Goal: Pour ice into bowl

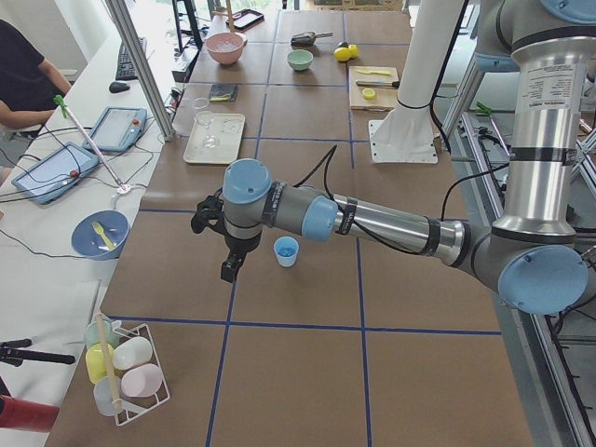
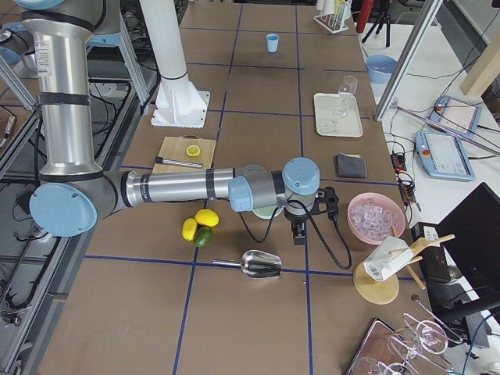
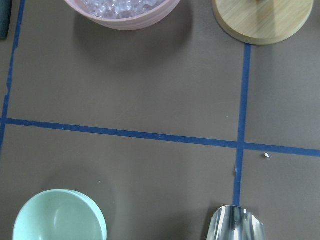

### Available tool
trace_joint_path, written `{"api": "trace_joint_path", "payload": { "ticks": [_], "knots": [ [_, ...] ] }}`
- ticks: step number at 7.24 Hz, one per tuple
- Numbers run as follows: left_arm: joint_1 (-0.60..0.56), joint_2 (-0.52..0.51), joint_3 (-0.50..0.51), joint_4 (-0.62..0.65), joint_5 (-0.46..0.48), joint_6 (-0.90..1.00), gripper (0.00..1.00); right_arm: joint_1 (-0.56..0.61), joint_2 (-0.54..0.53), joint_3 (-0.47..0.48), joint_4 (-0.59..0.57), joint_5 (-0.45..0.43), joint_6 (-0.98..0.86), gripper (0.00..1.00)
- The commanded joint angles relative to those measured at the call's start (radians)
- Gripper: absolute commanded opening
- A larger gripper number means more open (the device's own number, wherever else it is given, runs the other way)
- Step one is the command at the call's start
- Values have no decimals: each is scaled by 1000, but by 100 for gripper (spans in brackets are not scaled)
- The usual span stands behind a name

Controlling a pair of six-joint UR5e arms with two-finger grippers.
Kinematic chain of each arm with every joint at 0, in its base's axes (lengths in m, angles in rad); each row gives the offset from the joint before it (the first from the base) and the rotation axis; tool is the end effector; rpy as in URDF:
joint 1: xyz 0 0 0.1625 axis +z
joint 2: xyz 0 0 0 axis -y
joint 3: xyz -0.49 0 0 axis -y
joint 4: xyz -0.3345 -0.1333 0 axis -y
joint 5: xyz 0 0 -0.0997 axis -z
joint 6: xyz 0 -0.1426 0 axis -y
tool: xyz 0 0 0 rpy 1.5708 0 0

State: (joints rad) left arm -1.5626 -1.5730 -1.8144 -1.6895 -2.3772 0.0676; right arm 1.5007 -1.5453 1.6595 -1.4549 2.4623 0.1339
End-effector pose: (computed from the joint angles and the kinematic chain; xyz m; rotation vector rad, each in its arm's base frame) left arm -0.0266 -0.4541 0.6278 0.3684 0.7876 0.2179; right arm -0.0101 -0.4627 0.6787 0.1231 -0.9043 -0.0432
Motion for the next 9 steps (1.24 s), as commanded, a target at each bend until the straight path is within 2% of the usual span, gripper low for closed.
{"api": "trace_joint_path", "payload": {
  "ticks": [1, 2, 3, 4, 5, 6, 7, 8, 9],
  "knots": [
    [10, 27, -37, -176, 3, -192, 100, -89, 7, 0, 71, 17, 179, 100],
    [27, 107, -51, -305, 15, -215, 100, -158, 2, -6, 197, 1, 361, 100],
    [95, 151, -101, -384, 108, -347, 100, -219, -24, -13, 346, -52, 513, 100],
    [178, 190, -176, -394, 171, -461, 100, -261, -73, -14, 464, -83, 602, 100],
    [208, 208, -221, -397, 182, -524, 100, -292, -97, -14, 548, -91, 678, 100],
    [267, 221, -242, -438, 200, -620, 100, -344, -151, -14, 614, -132, 694, 100],
    [315, 240, -243, -497, 257, -681, 100, -393, -156, -15, 645, -170, 755, 100],
    [340, 243, -244, -518, 262, -716, 100, -437, -162, -21, 645, -216, 766, 100],
    [376, 243, -247, -525, 274, -759, 100, -453, -168, -26, 645, -221, 768, 100]
  ]
}}
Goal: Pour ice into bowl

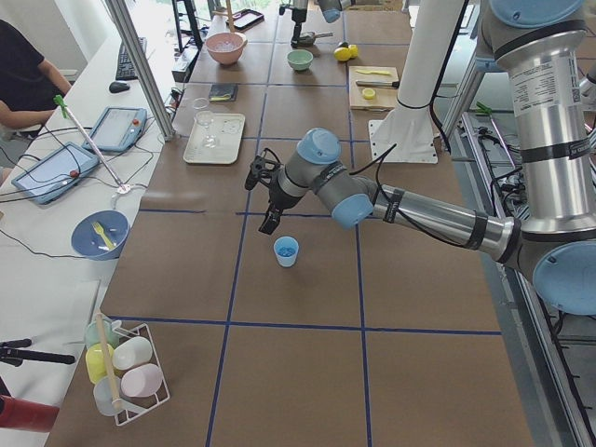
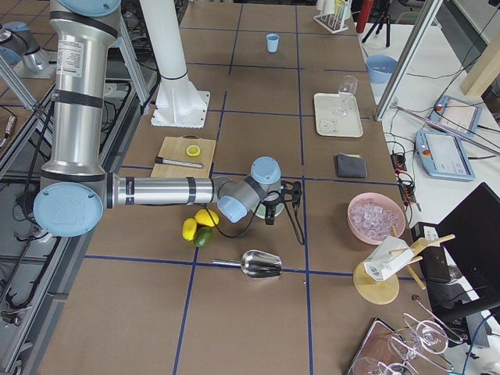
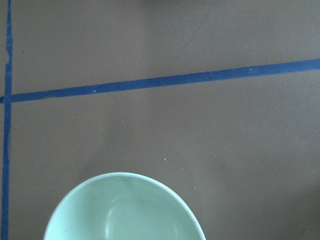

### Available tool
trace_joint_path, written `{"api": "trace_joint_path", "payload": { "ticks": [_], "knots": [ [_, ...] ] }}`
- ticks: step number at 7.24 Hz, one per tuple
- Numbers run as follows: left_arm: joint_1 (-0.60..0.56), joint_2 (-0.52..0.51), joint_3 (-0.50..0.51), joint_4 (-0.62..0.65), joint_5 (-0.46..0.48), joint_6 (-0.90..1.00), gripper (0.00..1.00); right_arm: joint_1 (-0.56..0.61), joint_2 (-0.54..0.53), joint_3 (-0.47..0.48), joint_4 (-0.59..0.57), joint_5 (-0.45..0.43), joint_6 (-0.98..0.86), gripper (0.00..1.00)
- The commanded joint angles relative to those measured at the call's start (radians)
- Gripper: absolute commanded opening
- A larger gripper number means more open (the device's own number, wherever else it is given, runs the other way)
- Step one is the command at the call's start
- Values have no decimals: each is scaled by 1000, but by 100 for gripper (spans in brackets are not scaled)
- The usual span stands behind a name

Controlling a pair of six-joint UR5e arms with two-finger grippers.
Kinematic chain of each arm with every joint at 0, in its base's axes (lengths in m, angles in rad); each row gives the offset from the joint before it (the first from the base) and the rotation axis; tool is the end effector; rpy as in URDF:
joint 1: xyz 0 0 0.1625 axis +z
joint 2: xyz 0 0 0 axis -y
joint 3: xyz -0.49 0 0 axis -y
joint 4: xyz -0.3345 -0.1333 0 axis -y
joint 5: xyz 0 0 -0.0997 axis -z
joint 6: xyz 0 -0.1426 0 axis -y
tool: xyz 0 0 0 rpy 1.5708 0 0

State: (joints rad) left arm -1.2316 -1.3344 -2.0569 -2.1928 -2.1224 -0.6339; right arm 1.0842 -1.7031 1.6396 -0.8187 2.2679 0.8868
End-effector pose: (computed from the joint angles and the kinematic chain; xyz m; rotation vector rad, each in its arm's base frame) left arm 0.0667 -0.3651 0.5581 0.5079 0.8507 -0.0299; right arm -0.1575 -0.3869 0.6905 0.0862 -0.9340 0.1306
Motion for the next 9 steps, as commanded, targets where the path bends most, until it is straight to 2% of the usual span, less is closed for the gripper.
{"api": "trace_joint_path", "payload": {
  "ticks": [1, 2, 3, 4, 5, 7, 8, 9],
  "knots": [
    [96, 4, -11, -24, 91, -84, 100, -49, -10, -18, 9, -27, 15, 98],
    [107, 4, -11, -36, 99, -92, 100, -58, -10, -23, 9, -27, 15, 76],
    [109, 4, -11, -42, 101, -93, 100, -59, -9, -35, 9, -28, 15, 43],
    [109, 4, -11, -44, 101, -92, 100, -62, -6, -38, 9, -28, 15, 15],
    [109, 4, -9, -44, 101, -92, 100, -63, -3, -38, 9, -27, 8, 0],
    [110, 4, -11, -45, 101, -93, 100, -61, 2, -31, 9, -15, 6, 0],
    [118, 10, -8, -74, 102, -102, 100, -61, 8, -9, 10, 10, 15, 0],
    [136, 65, -6, -147, 129, -107, 100, -61, 10, 32, -5, 47, 17, 0]
  ]
}}
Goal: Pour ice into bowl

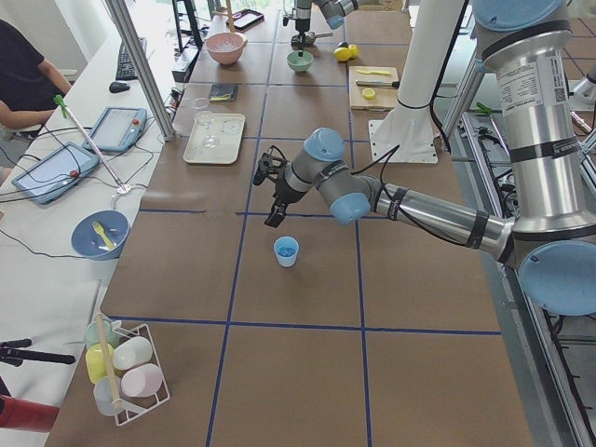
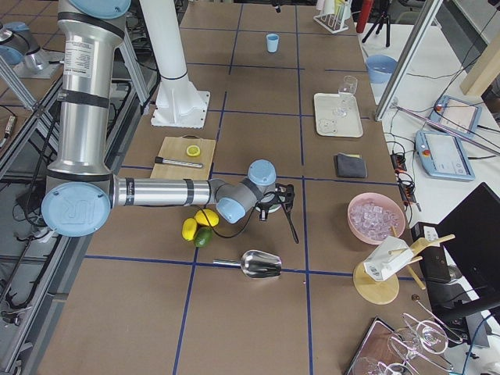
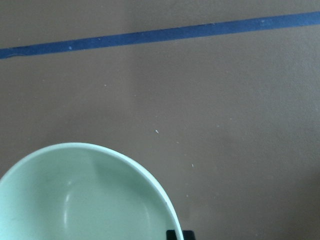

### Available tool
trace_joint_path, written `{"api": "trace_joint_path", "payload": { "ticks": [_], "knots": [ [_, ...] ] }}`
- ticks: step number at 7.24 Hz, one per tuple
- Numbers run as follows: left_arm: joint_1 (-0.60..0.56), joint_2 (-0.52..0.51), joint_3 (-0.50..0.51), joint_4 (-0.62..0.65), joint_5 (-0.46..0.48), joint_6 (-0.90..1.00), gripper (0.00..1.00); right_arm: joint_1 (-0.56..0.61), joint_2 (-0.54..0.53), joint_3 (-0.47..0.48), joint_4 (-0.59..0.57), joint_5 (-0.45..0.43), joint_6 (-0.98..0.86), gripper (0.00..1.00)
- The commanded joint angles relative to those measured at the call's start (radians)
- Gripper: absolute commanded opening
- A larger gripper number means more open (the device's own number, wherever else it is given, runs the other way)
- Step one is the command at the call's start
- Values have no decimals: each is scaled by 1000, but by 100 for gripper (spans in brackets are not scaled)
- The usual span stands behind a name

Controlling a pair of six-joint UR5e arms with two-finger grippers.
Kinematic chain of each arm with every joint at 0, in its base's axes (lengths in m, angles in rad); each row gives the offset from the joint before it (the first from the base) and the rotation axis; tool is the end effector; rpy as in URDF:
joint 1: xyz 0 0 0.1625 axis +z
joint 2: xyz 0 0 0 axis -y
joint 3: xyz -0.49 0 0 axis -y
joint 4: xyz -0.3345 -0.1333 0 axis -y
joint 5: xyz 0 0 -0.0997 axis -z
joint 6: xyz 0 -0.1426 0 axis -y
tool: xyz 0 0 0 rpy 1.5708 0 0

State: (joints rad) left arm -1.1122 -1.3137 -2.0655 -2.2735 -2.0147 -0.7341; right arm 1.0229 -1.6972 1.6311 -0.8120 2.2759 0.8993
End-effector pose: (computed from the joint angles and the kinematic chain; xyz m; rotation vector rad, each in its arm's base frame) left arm 0.0962 -0.3577 0.5530 0.5332 0.8571 -0.0431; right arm -0.1829 -0.3782 0.6906 0.0493 -0.9436 0.0808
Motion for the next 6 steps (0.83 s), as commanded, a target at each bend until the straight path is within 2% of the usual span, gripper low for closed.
{"api": "trace_joint_path", "payload": {
  "ticks": [1, 2, 4, 6],
  "knots": [
    [63, 86, 4, -136, 71, -52, 100, 2, 28, 62, -16, 57, 45, 0],
    [128, 100, 4, -168, 132, -118, 100, 2, 91, 65, -22, 88, 158, 0],
    [274, 178, 11, -336, 287, -271, 100, -12, 245, 79, -65, 109, 362, 0],
    [456, 220, 45, -414, 519, -382, 100, -75, 341, 137, -142, 105, 490, 0]
  ]
}}
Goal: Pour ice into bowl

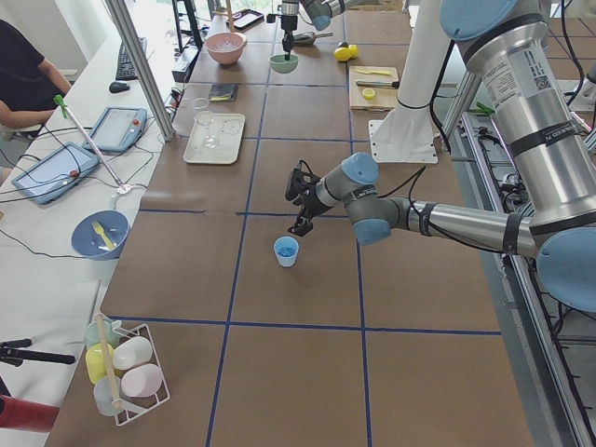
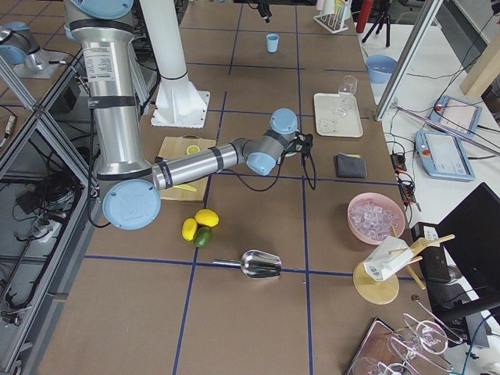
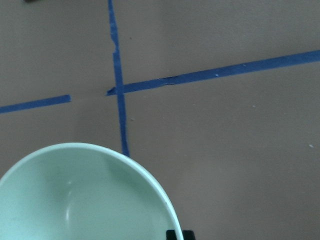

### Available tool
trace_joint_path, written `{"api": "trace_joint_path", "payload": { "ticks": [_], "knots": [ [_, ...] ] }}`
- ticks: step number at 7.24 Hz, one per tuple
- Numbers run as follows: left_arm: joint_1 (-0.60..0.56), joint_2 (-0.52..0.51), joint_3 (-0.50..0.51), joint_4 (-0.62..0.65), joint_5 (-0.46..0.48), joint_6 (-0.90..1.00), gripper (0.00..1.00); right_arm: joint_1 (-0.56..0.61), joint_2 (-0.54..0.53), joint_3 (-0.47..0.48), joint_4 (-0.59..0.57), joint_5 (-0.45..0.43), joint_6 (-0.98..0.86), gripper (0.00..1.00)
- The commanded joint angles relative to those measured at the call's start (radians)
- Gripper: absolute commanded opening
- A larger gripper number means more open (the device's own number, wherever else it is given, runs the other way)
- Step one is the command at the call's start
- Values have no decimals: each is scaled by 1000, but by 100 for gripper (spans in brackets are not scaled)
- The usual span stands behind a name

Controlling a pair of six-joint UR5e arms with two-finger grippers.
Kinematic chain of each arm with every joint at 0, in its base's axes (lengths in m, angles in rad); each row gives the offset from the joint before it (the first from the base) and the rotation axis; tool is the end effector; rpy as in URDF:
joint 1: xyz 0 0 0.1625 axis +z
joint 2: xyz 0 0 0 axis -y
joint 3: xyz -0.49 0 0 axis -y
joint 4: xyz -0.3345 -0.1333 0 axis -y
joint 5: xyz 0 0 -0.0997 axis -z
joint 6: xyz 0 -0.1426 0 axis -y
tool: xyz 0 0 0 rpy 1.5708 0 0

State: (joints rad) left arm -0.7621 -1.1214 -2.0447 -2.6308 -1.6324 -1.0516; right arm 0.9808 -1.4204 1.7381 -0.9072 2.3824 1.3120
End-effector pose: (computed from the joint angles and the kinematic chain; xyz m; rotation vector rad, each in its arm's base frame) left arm 0.1267 -0.2930 0.5740 0.6045 0.9037 -0.1851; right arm -0.2691 -0.4555 0.5142 -0.0679 -1.1794 0.2386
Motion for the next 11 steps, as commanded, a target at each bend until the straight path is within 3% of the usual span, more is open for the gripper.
{"api": "trace_joint_path", "payload": {
  "ticks": [1, 3, 6, 8, 11],
  "knots": [
    [172, 32, 62, -93, 226, -94, 100, -56, 121, 38, -91, -8, 122, 0],
    [335, 35, 105, -95, 432, -197, 100, -106, 222, 41, -171, -32, 188, 0],
    [515, 34, 216, -94, 690, -338, 100, -215, 336, 41, -258, -149, 280, 0],
    [531, 23, 254, -94, 776, -343, 100, -261, 359, 52, -268, -210, 318, 0],
    [532, -92, 343, -89, 888, -341, 100, -300, 360, 50, -268, -250, 325, 0]
  ]
}}
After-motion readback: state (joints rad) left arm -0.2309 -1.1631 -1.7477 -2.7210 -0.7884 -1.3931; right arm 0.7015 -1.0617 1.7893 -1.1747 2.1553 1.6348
